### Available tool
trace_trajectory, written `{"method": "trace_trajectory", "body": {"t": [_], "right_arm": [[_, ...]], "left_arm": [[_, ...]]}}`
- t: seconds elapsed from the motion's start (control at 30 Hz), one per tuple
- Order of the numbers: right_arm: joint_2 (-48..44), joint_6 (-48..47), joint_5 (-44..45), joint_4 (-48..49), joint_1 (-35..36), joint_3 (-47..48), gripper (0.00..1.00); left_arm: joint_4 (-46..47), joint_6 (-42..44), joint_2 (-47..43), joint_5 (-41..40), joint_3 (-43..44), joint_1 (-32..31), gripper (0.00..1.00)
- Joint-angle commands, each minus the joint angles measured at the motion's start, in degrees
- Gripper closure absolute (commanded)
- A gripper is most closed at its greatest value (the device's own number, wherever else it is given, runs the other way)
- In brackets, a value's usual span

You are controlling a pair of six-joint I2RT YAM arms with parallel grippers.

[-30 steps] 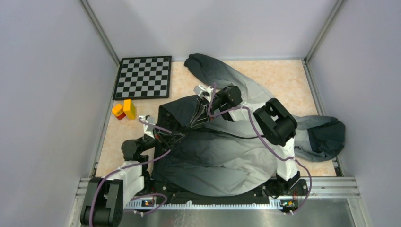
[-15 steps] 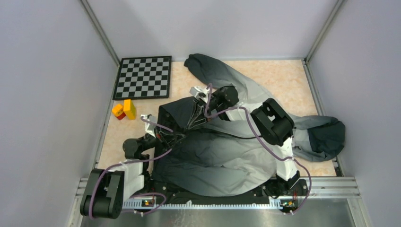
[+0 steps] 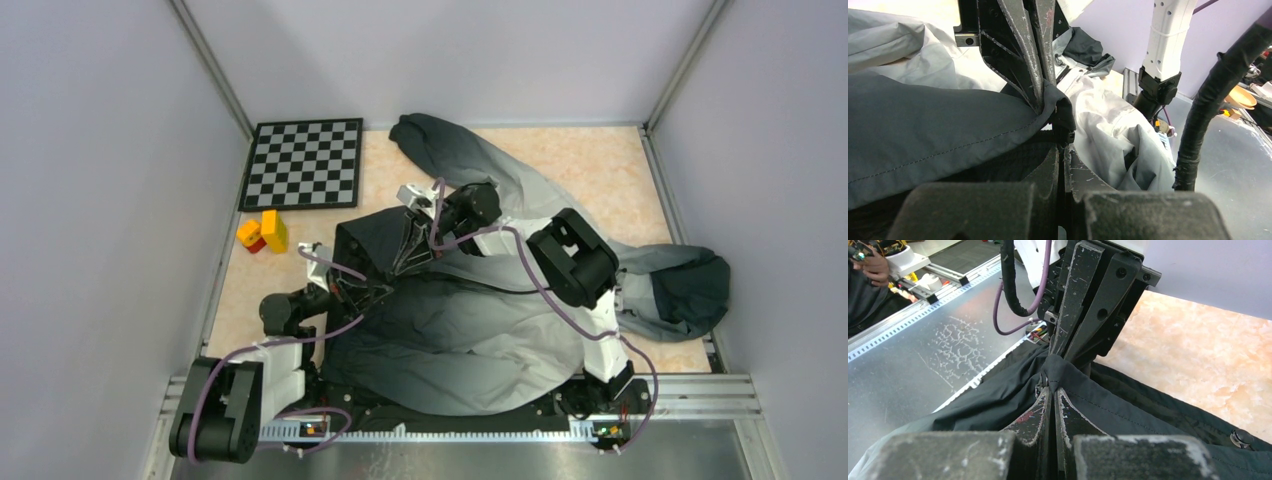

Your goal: Zip up the jacket

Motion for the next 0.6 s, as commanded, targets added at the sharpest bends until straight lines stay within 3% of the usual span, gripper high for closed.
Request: {"method": "trace_trajectory", "body": {"t": [0.0, 0.33, 0.57], "right_arm": [[-0.16, -0.14, 1.72, 11.52, 2.26, 2.38, 1.00], [0.71, 0.71, 8.09, 11.55, 2.99, 2.45, 1.00], [1.10, 0.48, 9.61, 11.49, 3.62, 1.99, 1.00]], "left_arm": [[4.02, 0.19, -0.36, -0.71, -8.10, -0.23, 1.00], [-0.24, -0.15, -3.58, -4.23, -7.19, -0.32, 1.00], [-15.18, 3.51, -11.64, -13.19, -5.78, -1.02, 1.00]]}}
